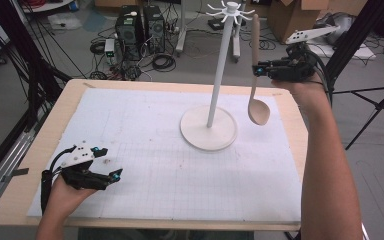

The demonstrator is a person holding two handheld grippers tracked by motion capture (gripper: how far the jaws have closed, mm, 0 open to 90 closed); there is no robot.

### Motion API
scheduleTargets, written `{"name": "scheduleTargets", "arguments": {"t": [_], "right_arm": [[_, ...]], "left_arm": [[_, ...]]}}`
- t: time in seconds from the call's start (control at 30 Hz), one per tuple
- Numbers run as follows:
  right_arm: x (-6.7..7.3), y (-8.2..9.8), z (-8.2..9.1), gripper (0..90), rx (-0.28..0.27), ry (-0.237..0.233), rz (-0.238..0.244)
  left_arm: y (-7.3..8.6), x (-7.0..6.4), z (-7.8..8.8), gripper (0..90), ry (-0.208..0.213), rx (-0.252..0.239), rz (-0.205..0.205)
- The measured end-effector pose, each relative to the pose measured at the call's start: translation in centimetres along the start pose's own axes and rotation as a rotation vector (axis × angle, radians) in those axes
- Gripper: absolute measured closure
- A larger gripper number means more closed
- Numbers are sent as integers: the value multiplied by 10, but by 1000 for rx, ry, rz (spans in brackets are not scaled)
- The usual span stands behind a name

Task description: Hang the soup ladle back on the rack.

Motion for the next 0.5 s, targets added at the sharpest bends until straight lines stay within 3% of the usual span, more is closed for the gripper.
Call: {"name": "scheduleTargets", "arguments": {"t": [0.5], "right_arm": [[-2,-3,-13,762,8,3,-22]], "left_arm": [[0,1,0,132,1,-1,-3]]}}
Point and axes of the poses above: each handheld gripper's, and its own axes: z roughly backward along the jaws, y roughly out of its underside, x roughly to its left, the point moved 3 cm from there along -z, roughly forward along the jaws, and after that the axes turned 9 degrees about -y, right-handed, at the moved point
